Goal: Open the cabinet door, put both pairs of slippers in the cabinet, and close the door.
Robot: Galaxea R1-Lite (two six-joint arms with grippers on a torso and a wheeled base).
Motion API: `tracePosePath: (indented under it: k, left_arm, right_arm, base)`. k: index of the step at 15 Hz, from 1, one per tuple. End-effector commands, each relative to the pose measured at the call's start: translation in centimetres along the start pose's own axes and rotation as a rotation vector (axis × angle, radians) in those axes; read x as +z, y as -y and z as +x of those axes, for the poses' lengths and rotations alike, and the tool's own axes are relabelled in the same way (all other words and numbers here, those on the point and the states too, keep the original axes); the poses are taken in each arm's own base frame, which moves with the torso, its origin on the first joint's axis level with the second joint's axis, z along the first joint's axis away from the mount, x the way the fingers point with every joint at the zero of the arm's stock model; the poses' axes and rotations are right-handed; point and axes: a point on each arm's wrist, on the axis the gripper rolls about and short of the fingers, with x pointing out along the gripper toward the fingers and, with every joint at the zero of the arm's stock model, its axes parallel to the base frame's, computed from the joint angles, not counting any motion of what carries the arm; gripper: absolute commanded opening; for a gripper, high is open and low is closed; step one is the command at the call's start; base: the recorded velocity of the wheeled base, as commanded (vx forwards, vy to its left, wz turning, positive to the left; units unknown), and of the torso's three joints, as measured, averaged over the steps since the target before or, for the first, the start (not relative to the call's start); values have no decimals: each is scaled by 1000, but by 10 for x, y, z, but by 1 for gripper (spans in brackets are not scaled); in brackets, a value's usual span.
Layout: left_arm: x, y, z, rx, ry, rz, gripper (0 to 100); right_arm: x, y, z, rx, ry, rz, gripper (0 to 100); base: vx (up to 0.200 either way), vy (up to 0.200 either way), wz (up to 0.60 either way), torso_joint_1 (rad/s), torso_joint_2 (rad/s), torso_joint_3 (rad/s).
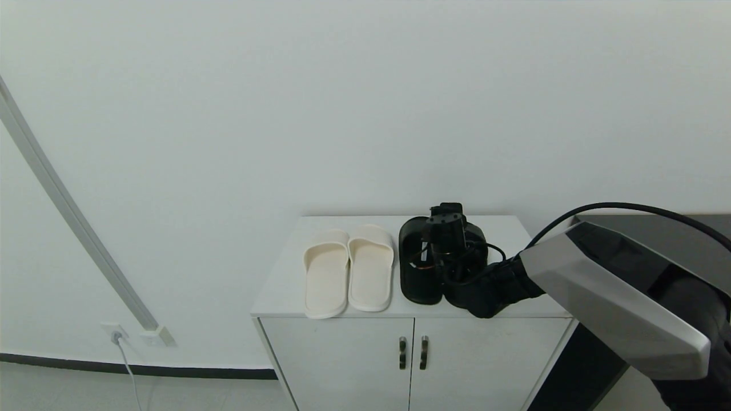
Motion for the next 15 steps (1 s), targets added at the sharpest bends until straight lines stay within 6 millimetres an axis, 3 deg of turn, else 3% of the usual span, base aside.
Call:
tracePosePath:
  k: [1, 5, 9, 12, 15]
  left_arm:
    - [0, 0, 0, 0, -1, 0, 0]
    - [0, 0, 0, 0, 1, 0, 0]
    - [0, 0, 0, 0, -1, 0, 0]
    - [0, 0, 0, 0, -1, 0, 0]
    - [0, 0, 0, 0, -1, 0, 0]
  right_arm:
    - [4, 0, -2, 0, 6, 4, 0]
    - [22, 6, -15, 3, 21, 13, 0]
    - [47, 26, -50, 38, 14, 14, 0]
    - [61, 52, -103, 204, 27, -20, 0]
    - [48, 77, -150, 406, -16, -70, 0]
  base:
    - [0, 0, 0, 0, 0, 0]
    - [0, 0, 0, 0, 0, 0]
    - [0, 0, 0, 0, 0, 0]
    - [0, 0, 0, 0, 0, 0]
    - [0, 0, 0, 0, 0, 0]
